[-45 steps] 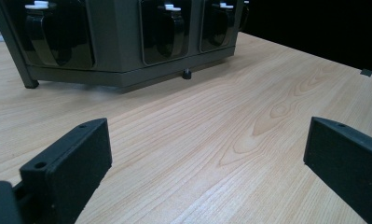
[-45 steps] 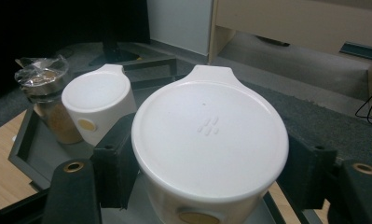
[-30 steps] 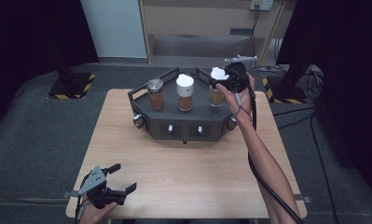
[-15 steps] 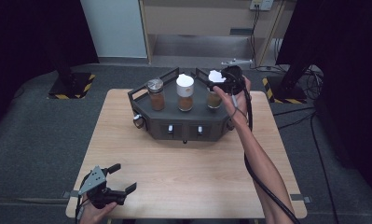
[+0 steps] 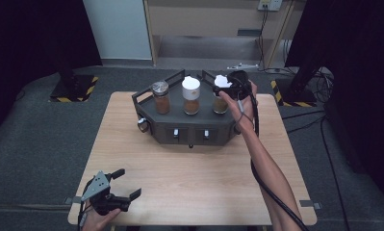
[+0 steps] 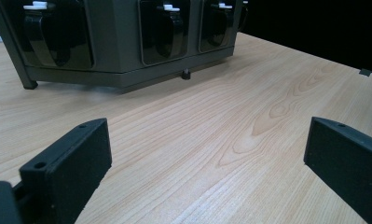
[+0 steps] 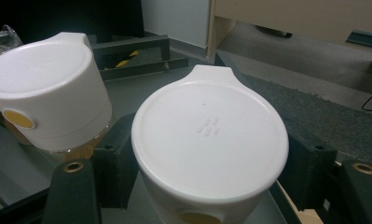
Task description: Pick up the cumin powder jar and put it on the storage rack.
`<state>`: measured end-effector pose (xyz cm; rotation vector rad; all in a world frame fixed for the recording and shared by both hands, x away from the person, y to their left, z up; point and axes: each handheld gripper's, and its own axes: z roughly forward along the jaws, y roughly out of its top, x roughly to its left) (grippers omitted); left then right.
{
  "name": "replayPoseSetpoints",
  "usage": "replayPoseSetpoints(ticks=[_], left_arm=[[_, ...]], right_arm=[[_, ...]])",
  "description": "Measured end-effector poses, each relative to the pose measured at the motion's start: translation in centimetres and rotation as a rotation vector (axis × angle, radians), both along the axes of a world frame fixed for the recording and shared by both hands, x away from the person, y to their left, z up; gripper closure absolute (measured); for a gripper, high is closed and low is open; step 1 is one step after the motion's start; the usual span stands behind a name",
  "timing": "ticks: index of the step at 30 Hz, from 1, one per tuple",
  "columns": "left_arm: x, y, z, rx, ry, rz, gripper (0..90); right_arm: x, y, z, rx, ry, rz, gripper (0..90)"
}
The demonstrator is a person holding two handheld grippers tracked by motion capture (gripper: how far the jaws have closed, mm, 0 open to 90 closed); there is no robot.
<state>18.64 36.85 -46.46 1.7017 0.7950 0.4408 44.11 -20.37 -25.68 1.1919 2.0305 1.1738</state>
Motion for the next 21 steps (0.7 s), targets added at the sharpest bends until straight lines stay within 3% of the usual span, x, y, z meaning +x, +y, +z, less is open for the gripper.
replayPoseSetpoints(ticks=[21], left_arm=[[0.01, 0.01, 0.03, 0.003, 0.000, 0.001, 0.0]], right_arm=[[-0.04, -0.44, -0.94, 0.022, -0.008, -0.003, 30.7]])
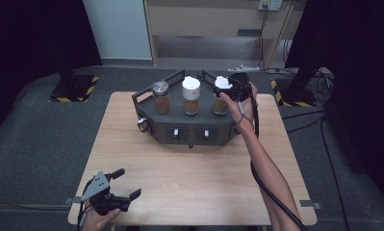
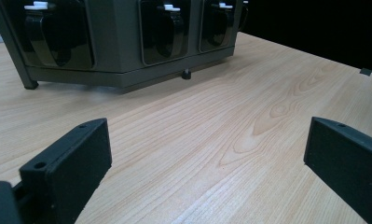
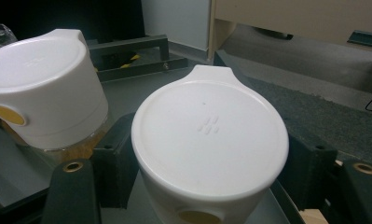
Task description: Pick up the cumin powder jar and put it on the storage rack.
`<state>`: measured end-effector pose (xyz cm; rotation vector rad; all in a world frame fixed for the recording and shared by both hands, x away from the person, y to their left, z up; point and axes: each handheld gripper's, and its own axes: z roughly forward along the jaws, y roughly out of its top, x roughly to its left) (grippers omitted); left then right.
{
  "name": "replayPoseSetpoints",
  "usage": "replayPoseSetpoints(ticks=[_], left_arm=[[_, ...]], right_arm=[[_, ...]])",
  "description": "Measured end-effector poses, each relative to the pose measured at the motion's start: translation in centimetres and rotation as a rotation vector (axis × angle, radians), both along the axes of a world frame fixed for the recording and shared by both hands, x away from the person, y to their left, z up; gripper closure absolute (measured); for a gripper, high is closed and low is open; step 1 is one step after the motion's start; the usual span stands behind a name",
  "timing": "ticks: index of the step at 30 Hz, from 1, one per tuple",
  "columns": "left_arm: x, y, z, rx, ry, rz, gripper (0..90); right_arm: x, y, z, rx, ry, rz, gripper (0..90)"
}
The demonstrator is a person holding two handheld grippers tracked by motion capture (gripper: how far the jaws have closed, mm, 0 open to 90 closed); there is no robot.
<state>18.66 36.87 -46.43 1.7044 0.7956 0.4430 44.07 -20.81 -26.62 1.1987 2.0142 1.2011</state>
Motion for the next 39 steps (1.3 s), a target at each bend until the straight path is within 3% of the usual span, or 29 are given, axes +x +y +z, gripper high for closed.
replayPoseSetpoints(ticks=[4, 10, 16, 27, 39], left_arm=[[0.0, 0.0, 0.0, 0.000, 0.000, -0.001, 0.0], [0.0, 0.0, 0.0, 0.000, 0.000, -0.001, 0.0], [0.0, 0.0, 0.0, 0.000, 0.000, 0.000, 0.0], [0.0, -0.1, 0.0, 0.001, 0.001, 0.000, 0.0], [0.0, -0.1, 0.0, -0.005, 0.004, 0.008, 0.0]], right_arm=[[0.0, -0.1, 0.0, -0.003, -0.003, 0.008, 30.1], [-0.4, -0.3, 0.3, 0.009, -0.024, -0.001, 17.0], [-1.1, -0.6, 1.2, 0.010, -0.046, 0.000, 11.5], [-3.4, -2.2, 3.4, 0.019, -0.083, 0.035, 10.9], [-7.0, -4.6, 3.9, 0.032, -0.114, 0.110, 10.9]])
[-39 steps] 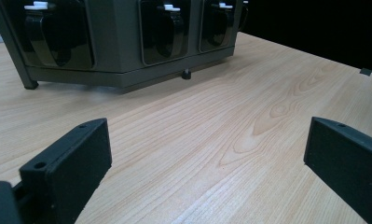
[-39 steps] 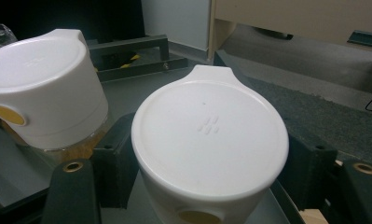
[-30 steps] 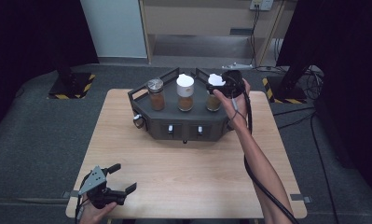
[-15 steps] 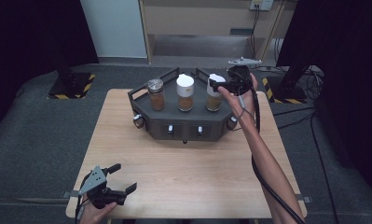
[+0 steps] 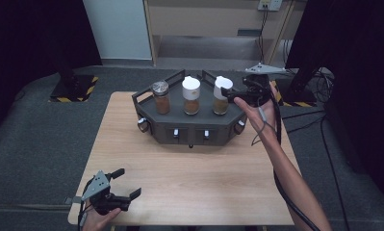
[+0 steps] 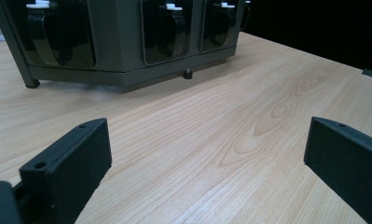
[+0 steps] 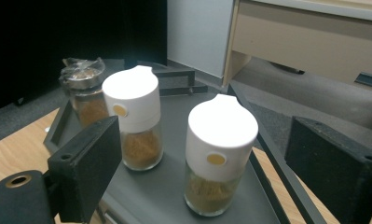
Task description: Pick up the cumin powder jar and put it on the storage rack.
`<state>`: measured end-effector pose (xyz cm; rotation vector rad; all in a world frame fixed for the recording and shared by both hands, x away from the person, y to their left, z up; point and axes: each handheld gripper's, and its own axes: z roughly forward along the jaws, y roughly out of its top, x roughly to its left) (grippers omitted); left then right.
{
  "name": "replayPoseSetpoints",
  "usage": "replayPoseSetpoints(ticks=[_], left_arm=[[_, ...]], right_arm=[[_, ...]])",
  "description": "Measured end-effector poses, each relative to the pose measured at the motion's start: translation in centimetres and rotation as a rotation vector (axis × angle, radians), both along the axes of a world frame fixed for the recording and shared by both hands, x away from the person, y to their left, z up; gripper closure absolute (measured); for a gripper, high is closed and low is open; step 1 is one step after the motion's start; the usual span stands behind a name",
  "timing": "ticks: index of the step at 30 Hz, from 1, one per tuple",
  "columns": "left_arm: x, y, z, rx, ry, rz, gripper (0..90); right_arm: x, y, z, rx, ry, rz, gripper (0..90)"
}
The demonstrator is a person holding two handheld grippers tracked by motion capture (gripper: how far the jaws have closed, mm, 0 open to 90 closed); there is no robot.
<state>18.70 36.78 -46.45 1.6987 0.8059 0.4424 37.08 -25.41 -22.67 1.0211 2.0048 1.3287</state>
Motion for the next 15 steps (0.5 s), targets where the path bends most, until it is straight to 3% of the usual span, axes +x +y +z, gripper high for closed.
replayPoseSetpoints(ticks=[15], left_arm=[[0.1, -0.1, 0.0, 0.003, 0.004, -0.002, 0.0]], right_arm=[[-4.3, -3.2, -1.5, 0.044, -0.014, 0.050, 6.8]])
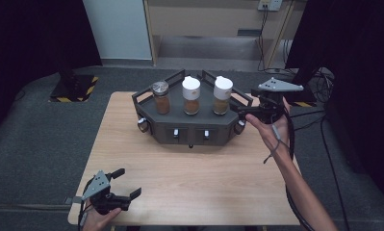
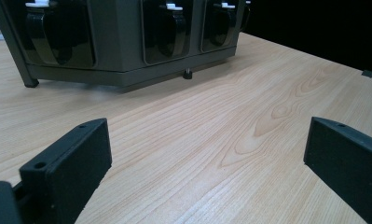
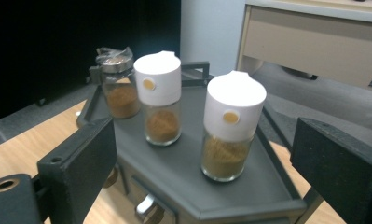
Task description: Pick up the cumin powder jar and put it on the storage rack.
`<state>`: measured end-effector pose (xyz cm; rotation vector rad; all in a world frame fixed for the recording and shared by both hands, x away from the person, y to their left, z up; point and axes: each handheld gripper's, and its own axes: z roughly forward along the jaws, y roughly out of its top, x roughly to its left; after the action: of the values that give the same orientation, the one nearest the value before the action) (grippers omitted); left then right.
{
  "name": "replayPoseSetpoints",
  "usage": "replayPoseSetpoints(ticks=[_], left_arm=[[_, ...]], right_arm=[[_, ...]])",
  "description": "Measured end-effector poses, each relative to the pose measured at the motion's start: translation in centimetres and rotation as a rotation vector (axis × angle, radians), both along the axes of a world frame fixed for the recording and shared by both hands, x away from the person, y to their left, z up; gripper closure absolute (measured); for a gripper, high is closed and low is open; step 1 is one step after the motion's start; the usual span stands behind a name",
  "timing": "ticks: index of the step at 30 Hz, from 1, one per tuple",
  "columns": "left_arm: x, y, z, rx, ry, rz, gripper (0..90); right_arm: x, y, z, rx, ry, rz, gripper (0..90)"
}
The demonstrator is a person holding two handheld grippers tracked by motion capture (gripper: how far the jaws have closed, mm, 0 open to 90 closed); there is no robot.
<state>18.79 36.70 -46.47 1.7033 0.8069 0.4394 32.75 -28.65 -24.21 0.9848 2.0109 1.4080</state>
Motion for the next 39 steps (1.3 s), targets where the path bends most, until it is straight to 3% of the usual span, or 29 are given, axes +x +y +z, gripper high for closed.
replayPoseSetpoints(ticks=[27, 39], left_arm=[[-0.1, 0.1, 0.1, 0.008, -0.003, -0.004, 0.0], [-0.2, 0.1, 0.1, 0.010, -0.004, -0.004, 0.0]], right_arm=[[-8.2, -2.9, -5.6, -0.024, -0.025, 0.043, 5.1], [-11.0, -4.3, -8.1, 0.002, -0.023, 0.047, 4.6]])
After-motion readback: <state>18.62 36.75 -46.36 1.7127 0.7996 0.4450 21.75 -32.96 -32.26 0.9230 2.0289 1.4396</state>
